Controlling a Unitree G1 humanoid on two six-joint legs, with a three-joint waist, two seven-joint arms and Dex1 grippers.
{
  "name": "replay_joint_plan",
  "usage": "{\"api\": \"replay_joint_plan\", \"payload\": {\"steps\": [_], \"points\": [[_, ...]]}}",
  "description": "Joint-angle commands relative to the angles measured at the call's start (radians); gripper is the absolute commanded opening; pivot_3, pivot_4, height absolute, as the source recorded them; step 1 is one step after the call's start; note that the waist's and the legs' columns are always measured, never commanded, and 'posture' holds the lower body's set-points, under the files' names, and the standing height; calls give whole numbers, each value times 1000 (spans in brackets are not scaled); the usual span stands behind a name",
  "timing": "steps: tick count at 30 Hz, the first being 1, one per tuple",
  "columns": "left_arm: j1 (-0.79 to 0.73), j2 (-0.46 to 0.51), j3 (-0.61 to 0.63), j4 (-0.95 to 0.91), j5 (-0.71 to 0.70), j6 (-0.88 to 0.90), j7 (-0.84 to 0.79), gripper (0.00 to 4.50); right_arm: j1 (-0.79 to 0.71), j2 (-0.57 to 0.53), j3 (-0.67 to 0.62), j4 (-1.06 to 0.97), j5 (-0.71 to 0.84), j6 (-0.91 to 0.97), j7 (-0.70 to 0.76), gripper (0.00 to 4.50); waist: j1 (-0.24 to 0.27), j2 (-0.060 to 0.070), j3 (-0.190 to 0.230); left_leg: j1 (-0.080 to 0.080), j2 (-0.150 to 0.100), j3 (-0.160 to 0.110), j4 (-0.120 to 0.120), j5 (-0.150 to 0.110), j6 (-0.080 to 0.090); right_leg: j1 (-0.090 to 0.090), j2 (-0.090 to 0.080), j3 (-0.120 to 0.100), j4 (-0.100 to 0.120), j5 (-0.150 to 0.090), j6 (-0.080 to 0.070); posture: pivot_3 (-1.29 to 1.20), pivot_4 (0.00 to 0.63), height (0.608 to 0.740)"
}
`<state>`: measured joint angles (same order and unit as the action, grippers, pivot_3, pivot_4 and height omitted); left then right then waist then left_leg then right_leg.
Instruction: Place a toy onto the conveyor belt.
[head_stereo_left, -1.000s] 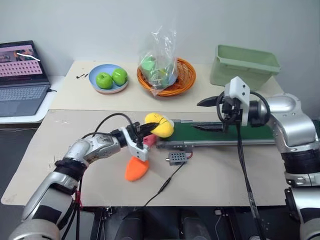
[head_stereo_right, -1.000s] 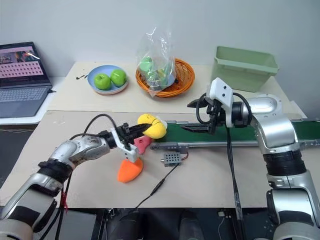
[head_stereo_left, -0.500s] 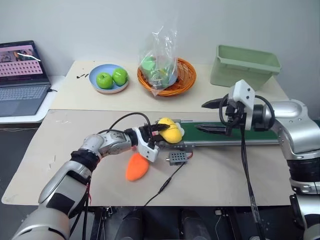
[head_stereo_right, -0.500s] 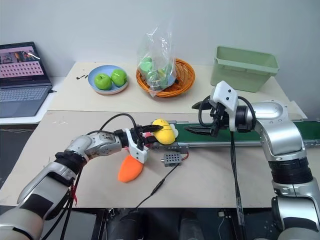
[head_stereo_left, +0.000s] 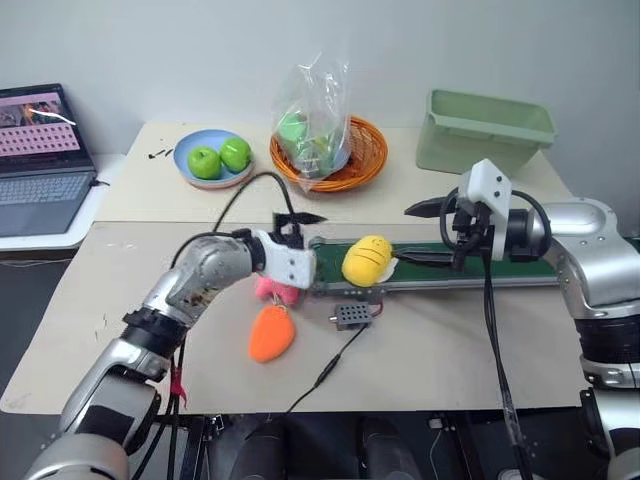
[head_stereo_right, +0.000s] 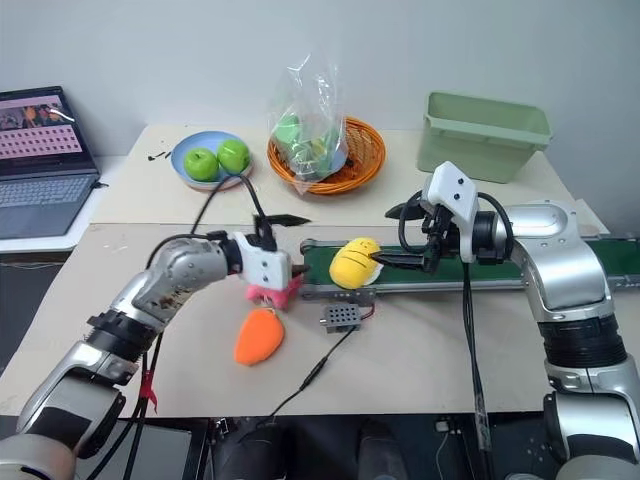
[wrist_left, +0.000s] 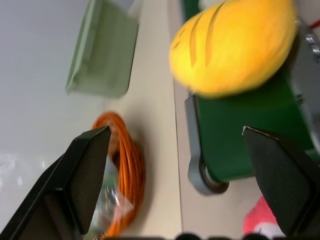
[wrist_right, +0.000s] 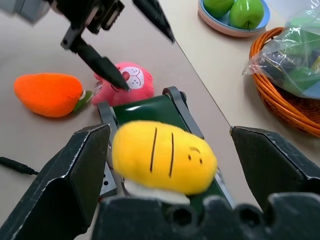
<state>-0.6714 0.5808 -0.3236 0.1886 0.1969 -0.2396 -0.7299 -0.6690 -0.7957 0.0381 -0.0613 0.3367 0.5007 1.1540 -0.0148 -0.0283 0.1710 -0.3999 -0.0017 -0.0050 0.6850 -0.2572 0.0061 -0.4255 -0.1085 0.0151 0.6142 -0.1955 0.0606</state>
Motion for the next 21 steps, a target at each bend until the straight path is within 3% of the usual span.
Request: {"api": "replay_joint_plan", "payload": {"steps": [1,5,9,15,21], "points": [[53,-27,146,-187,-324,438,-122,4482,-38,-9,-23,-4,17,-20,13,4500,-3,0,0,0,0,0,0,0,0,0,0,1,1,0,0,0,150,740],[134,-10,341,-238,-583,683,-160,4482,-55,-12,-14,20,12,-31,35,4500,-7,0,0,0,1,-1,1,0,0,0,1,0,1,0,0,0,150,740],[192,32,465,-288,-742,781,-223,4482,-65,-2,-10,26,17,-34,50,4500,-7,0,0,1,1,-1,1,0,0,0,1,1,0,0,0,0,150,740],[158,107,558,-363,-892,946,-213,4482,-87,18,5,47,15,-38,66,4500,2,0,0,1,1,-1,1,0,0,1,1,0,0,0,0,0,150,740],[193,139,523,-478,-931,1021,-192,4482,-122,42,32,95,-2,-63,86,4500,0,0,0,1,0,-2,1,0,0,1,1,0,0,0,0,0,150,740]]}}
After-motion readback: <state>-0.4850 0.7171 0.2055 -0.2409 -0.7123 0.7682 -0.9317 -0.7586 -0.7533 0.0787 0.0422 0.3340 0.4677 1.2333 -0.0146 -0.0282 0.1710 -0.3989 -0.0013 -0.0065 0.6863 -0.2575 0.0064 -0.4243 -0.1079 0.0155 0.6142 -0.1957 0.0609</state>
